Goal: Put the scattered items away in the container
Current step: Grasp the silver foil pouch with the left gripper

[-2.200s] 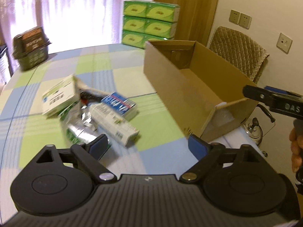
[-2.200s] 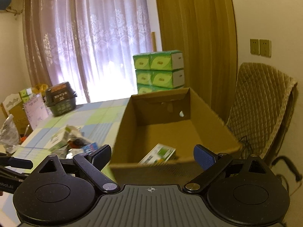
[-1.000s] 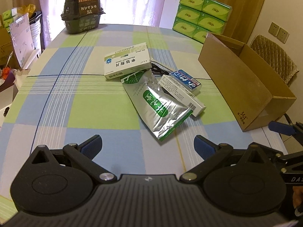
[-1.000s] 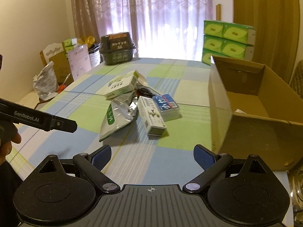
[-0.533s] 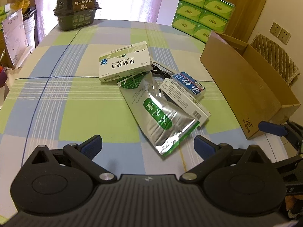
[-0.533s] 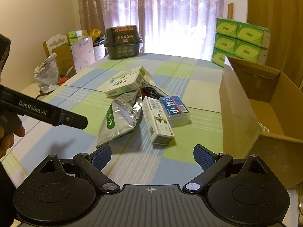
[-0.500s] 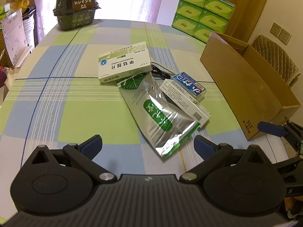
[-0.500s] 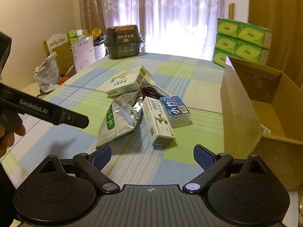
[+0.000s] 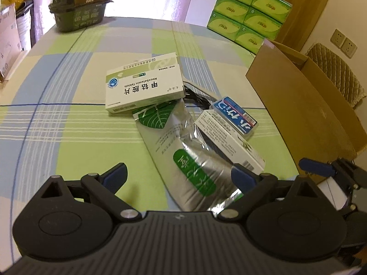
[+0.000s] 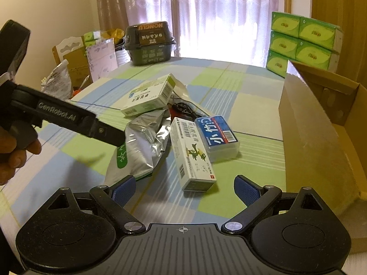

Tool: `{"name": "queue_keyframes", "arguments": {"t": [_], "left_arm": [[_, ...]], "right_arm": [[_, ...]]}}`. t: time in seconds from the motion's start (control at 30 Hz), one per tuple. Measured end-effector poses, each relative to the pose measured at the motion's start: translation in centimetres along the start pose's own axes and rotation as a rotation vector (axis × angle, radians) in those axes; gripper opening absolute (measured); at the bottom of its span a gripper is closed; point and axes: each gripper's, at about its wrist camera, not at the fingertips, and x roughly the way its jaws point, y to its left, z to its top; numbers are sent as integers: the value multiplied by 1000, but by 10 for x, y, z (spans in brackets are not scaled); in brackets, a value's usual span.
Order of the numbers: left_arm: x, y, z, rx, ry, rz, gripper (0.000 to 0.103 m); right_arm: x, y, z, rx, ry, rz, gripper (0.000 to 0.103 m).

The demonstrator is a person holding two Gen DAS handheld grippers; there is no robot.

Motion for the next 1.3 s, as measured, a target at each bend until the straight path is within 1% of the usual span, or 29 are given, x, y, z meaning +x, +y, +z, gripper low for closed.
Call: {"name": "queue_keyframes", "arguments": {"t": [0.17, 0.33, 0.4, 0.5, 0.57, 0.67, 0.77, 0.87, 1.0, 1.03, 1.07, 1.1, 1.13, 1.2, 1.23, 1.27, 1.3], "left_arm": [[20, -3, 8, 12, 19, 0, 95], [42, -5, 15, 16, 56, -2, 94], [48, -6, 15, 17, 62, 6, 91], [56, -3, 16, 17, 76, 15, 83], [58, -2, 17, 22, 89, 11, 72], [56, 0, 17, 60, 108, 21, 62], [49, 3, 15, 104, 124, 24, 54], [40, 5, 12, 172, 147, 38, 50], [32, 12, 9, 213, 172, 54, 50], [31, 13, 10, 217, 172, 54, 50], [30, 13, 11, 219, 170, 53, 50], [29, 13, 12, 222, 167, 50, 50], [29, 12, 13, 230, 163, 49, 53], [29, 9, 15, 257, 156, 44, 61], [30, 6, 17, 273, 154, 39, 66], [31, 4, 18, 286, 157, 35, 68], [34, 2, 18, 298, 162, 32, 69]], "right_arm": [[12, -1, 0, -37, 17, 8, 98], [22, -2, -3, -51, 28, 21, 98], [25, -3, -4, -52, 32, 21, 98], [29, -5, -5, -48, 39, 22, 98], [31, -7, -6, -45, 43, 23, 98], [33, -10, -7, -38, 46, 23, 98], [35, -12, -5, -36, 45, 24, 98], [39, -10, -2, -41, 44, 29, 98], [49, -7, 3, -53, 49, 34, 97], [53, -7, 4, -53, 53, 35, 84], [57, -7, 6, -55, 60, 39, 76], [62, -6, 8, -56, 72, 42, 73], [66, -6, 10, -58, 78, 37, 73], [72, -6, 13, -65, 82, 31, 73], [74, -6, 14, -69, 85, 29, 73], [77, -6, 15, -75, 87, 27, 72], [79, -6, 16, -81, 91, 24, 68]]}}
